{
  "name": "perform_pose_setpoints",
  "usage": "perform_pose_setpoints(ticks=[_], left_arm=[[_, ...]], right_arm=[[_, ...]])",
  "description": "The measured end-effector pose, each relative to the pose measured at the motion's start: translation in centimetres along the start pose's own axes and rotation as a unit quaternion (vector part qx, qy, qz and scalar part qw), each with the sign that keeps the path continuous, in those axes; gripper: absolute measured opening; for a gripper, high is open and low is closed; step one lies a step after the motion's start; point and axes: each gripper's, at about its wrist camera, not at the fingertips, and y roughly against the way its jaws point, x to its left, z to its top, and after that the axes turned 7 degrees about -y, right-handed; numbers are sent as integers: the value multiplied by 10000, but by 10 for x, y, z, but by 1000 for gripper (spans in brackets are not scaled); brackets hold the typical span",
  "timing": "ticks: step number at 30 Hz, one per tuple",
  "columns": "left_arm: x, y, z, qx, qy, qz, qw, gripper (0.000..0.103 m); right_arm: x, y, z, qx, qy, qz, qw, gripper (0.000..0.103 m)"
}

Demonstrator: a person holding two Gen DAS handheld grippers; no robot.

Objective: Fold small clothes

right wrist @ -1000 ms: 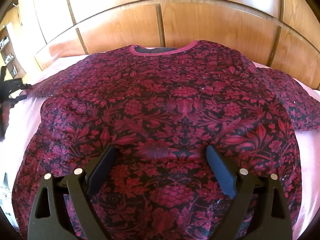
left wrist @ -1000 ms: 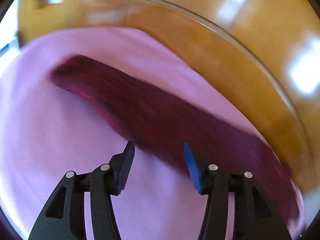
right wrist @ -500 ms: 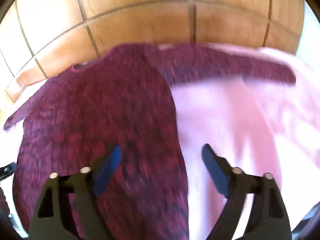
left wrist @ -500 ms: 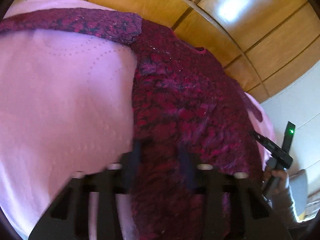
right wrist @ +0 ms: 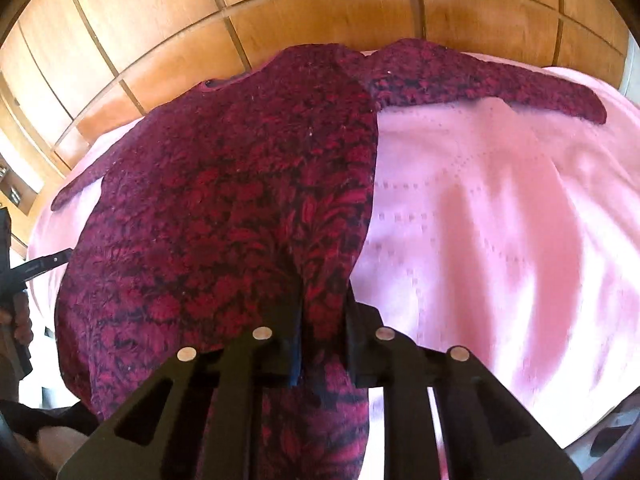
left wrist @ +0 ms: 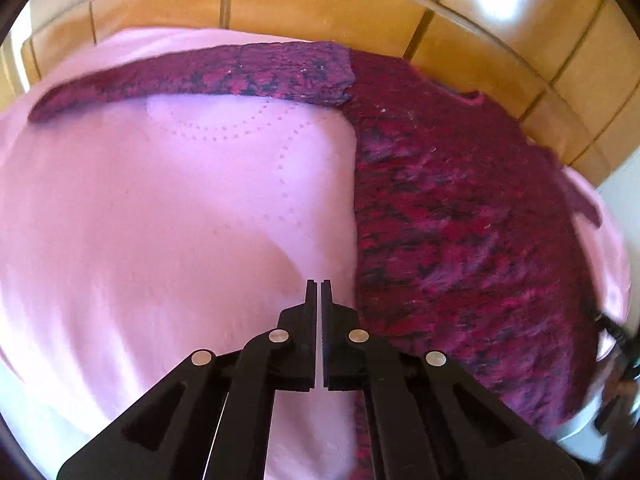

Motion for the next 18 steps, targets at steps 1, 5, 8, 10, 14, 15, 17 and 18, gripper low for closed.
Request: perform_pose_setpoints(ticks=[1, 5, 8, 10, 14, 15, 17, 18], left_arm=[[-3, 5, 1, -155, 52, -148, 9998, 4], [-38, 20, 14, -782, -61, -506, 9956, 45], [-70, 13, 23, -913, -381, -794, 9919, 53], [-89, 1, 25, -848, -610, -821, 9911, 53], [-121, -31, 23, -647, -1003, -773, 9898, 53], [-125, -37, 22, -583, -1094, -715, 9897, 53], [-129, -48, 18, -422, -1207, -651, 9897, 53], [-129, -51, 17, -371, -1226, -629, 9898, 53]], right_arm=[[-2, 0, 3, 0, -21, 0, 10000, 22], [-26, 7, 23, -288, -506, 146, 9982, 44], [-58, 16, 50, -766, -1139, 240, 9902, 58], [-89, 18, 73, -1067, -1696, 318, 9792, 58], [-160, 4, 116, -1413, -2935, 502, 9441, 59], [-174, -1, 123, -1447, -3175, 488, 9359, 59], [-205, -13, 138, -1513, -3681, 441, 9163, 59], [-222, -20, 146, -1545, -3954, 445, 9043, 59]])
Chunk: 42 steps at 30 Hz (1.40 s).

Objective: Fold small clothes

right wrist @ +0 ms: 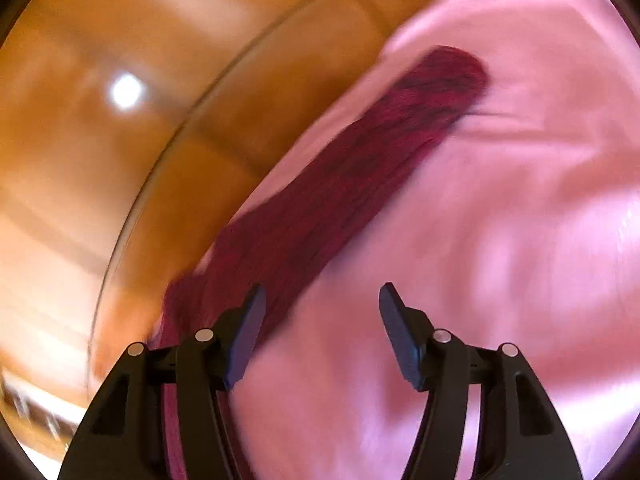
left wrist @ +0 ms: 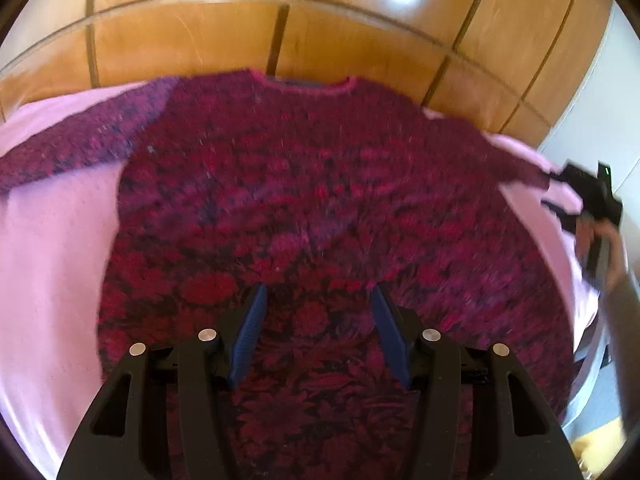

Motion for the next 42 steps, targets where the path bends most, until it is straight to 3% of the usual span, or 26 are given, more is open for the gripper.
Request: perform_pose_setpoints(ticks=[5, 8, 9, 11, 12, 15, 18, 21, 24, 26, 28, 30, 32, 35, 38, 41, 42], left_arm=[[5, -4, -5, 53, -22, -70, 10000, 53], [8, -9, -2, 84, 91, -122, 9998, 53], [10, -9, -2, 90, 127, -140, 9998, 54], [12, -11, -1, 90, 197, -188, 9996, 55], [13, -11, -1, 85, 215, -200, 9995, 55], [14, -11, -3, 66, 248, -246, 9994, 55], [16, -12, -2, 60, 308, -307, 9990, 55], [20, -11, -3, 58, 299, -359, 9989, 55], [24, -3, -2, 100, 370, -357, 9986, 55], [32, 8, -4, 36, 534, -255, 9982, 55], [43, 24, -10, -62, 710, -23, 9975, 55], [53, 38, -17, -156, 878, 149, 9959, 55], [67, 52, -26, -218, 1082, 284, 9935, 55], [86, 70, -44, -256, 1359, 570, 9888, 65], [95, 78, -60, -168, 1484, 489, 9876, 65], [93, 77, -75, 28, 1543, 57, 9880, 65], [90, 75, -79, 105, 1484, -76, 9888, 65]], right_arm=[[-18, -34, 51, -327, -854, -87, 9958, 59], [-10, -42, 72, -430, -750, -286, 9958, 63], [-3, -46, 77, -390, -582, -440, 9966, 59], [12, -48, 84, -382, -114, -941, 9948, 20], [20, -42, 85, -499, 181, -1122, 9923, 14], [30, -8, 74, -987, 605, -1233, 9856, 10], [6, 9, 63, -1187, 715, -1704, 9756, 9], [-28, -2, 52, -811, 507, -1911, 9769, 8], [-29, 3, 45, -828, 469, -1794, 9792, 11], [-25, 7, 45, -815, 450, -1793, 9794, 20], [-18, 24, 44, -883, 594, -1778, 9783, 49], [-11, 42, 41, -896, 728, -1662, 9793, 55], [4, 49, 28, -710, 1002, -1380, 9828, 56], [27, 58, -17, 132, 1591, -549, 9856, 57], [41, 55, -84, 1267, 2110, 80, 9692, 57], [42, 54, -136, 1948, 2347, 357, 9517, 52], [41, 53, -148, 2102, 2377, 414, 9474, 46]])
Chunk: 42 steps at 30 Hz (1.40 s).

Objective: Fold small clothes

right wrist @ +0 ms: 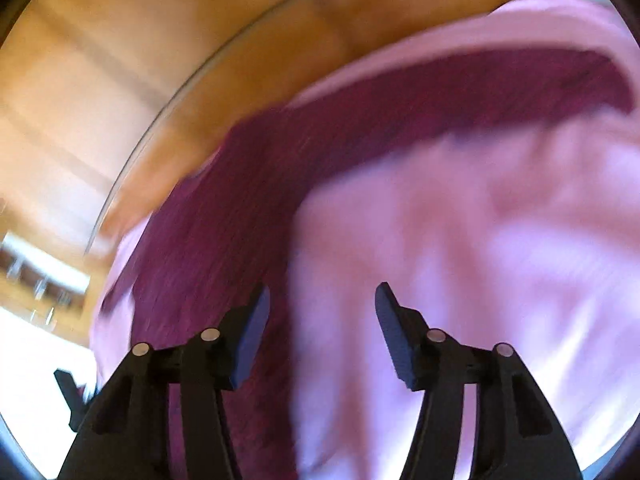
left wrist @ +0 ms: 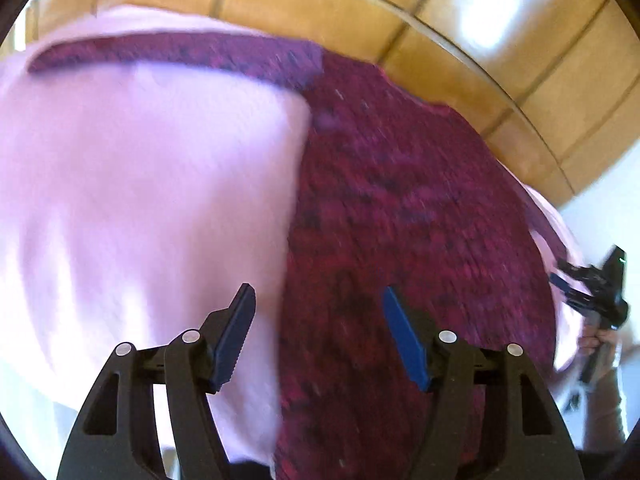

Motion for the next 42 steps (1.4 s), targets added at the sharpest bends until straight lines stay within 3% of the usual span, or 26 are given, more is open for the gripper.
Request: perform_pose_setpoints(ticks=[3, 4, 5, 9, 14, 17, 20, 21, 24, 26, 31, 35, 38, 39, 40, 42], left_arm=[[-11, -4, -12, 39, -356, 133, 9993, 45], [-12, -5, -14, 34, -421, 168, 9990, 26], [-11, -4, -13, 19, -367, 93, 9993, 20], [-7, 11, -12, -66, -451, 104, 9989, 15], [-11, 2, -19, 91, -606, 318, 9976, 18], [-11, 8, -12, 19, -528, 375, 9979, 27], [-11, 22, 3, -399, -453, 406, 9973, 38], [-13, 25, 8, -518, -443, 399, 9969, 40], [-32, 25, 27, -813, -595, 255, 9946, 46], [-48, 13, 37, -856, -763, 130, 9933, 57], [-92, -37, 49, -518, -1280, 26, 9904, 57], [-111, -65, 50, -278, -1451, -50, 9890, 57], [-112, -75, 48, -136, -1529, 1, 9881, 57], [-111, -80, 48, -86, -1536, 43, 9881, 58], [-109, -81, 47, -74, -1527, 57, 9882, 58], [-106, -84, 49, -68, -1455, 41, 9893, 58]], right_arm=[[10, -13, -25, 320, 153, 127, 9993, 27], [13, -15, -31, 369, 210, 66, 9991, 18], [17, -15, -37, 355, 343, -126, 9987, 17], [37, 12, -41, 34, 824, -247, 9963, 12], [25, -13, -45, 350, 1145, -1021, 9875, 11], [20, -9, -41, 300, 922, -842, 9917, 12], [10, -1, -33, 233, 780, -717, 9941, 28], [4, 6, -27, 84, 607, -618, 9962, 36], [-24, 31, -4, -591, -163, -275, 9977, 41], [-53, 49, 19, -1108, -735, -180, 9910, 48], [-150, 76, 81, -2123, -2448, -96, 9460, 48], [-201, 74, 118, -2467, -3253, -53, 9128, 47], [-217, 61, 135, -2478, -3519, -79, 9026, 46], [-221, 57, 142, -2470, -3544, -283, 9014, 40], [-226, 52, 151, -2448, -3515, -615, 9015, 25], [-228, 47, 159, -2388, -3378, -951, 9055, 14]])
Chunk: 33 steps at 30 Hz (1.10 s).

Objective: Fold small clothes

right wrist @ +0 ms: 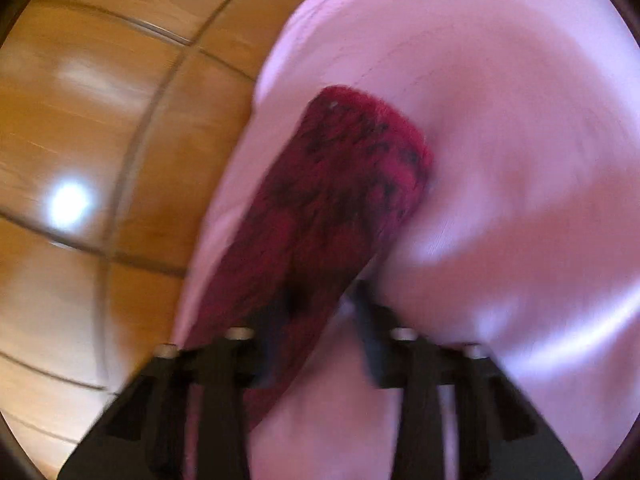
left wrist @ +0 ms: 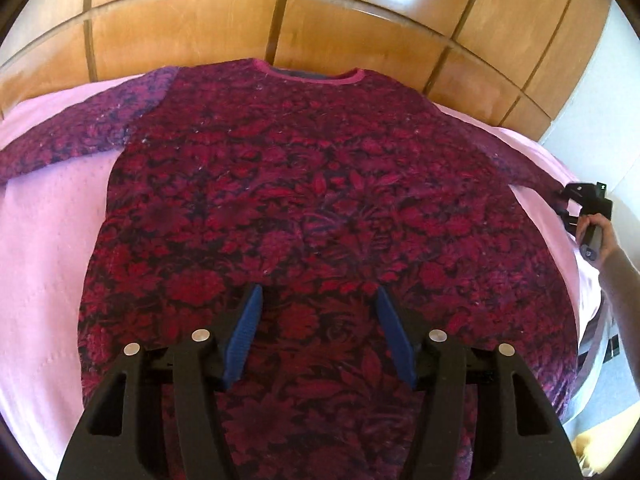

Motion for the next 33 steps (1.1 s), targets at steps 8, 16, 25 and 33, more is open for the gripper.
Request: perform_pose_setpoints(ticks=[8, 16, 25, 33], left_arm=[[7, 1, 0, -74, 188, -140, 9997, 58], [16, 16, 5, -361, 617, -265, 9971, 66], [49, 35, 23, -613, 1297, -876, 9858, 66], [71, 38, 54, -796, 1607, -1279, 9754, 66]], right_arm=[[88, 34, -21, -485, 1891, -413, 9799, 9], [203, 56, -142, -10, 3802, 660, 9226, 9], [280, -5, -329, 1170, 5223, 1003, 8387, 9], [280, -42, -441, 1955, 5837, 887, 7831, 32]])
